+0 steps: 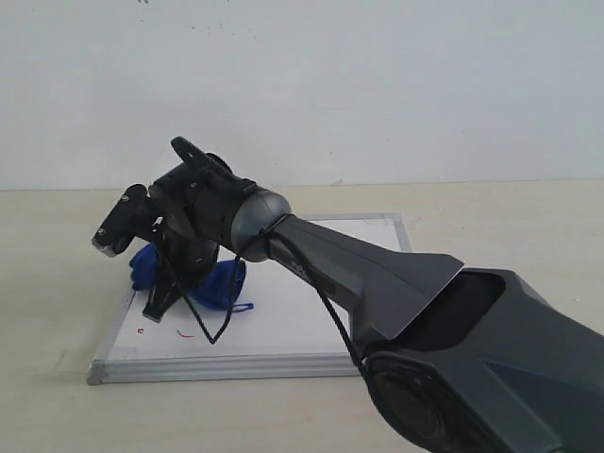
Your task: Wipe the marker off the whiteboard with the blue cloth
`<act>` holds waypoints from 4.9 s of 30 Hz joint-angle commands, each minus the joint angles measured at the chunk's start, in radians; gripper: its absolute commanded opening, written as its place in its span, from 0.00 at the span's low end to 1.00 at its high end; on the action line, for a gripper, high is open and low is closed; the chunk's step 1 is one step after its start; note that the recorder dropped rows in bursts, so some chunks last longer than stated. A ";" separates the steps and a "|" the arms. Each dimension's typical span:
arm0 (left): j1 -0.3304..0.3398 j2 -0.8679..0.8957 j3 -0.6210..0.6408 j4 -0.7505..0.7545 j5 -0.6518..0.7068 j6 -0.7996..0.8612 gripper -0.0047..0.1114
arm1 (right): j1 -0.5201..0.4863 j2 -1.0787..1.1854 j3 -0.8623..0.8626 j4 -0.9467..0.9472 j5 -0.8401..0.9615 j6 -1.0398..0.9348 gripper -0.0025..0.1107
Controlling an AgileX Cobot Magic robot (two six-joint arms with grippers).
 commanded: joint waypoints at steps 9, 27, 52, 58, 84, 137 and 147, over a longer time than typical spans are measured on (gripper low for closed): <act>-0.002 -0.003 0.003 0.000 -0.009 -0.010 0.07 | -0.013 0.029 0.013 0.519 0.259 -0.261 0.02; -0.002 -0.003 0.003 0.000 -0.009 -0.010 0.07 | 0.013 0.023 0.013 0.174 -0.049 0.005 0.02; -0.002 -0.003 0.003 0.000 -0.009 -0.010 0.07 | 0.022 -0.004 0.013 0.337 0.259 0.025 0.02; -0.002 -0.003 0.003 0.000 -0.009 -0.010 0.07 | 0.041 -0.004 0.013 0.401 0.259 -0.026 0.02; -0.002 -0.003 0.003 0.000 -0.009 -0.010 0.07 | 0.032 0.007 0.013 0.541 0.259 -0.009 0.02; -0.002 -0.003 0.003 0.000 -0.009 -0.010 0.07 | -0.020 -0.153 0.272 0.475 0.259 -0.132 0.02; -0.002 -0.003 0.003 0.000 -0.009 -0.010 0.07 | -0.008 -0.151 0.280 0.559 0.259 -0.182 0.02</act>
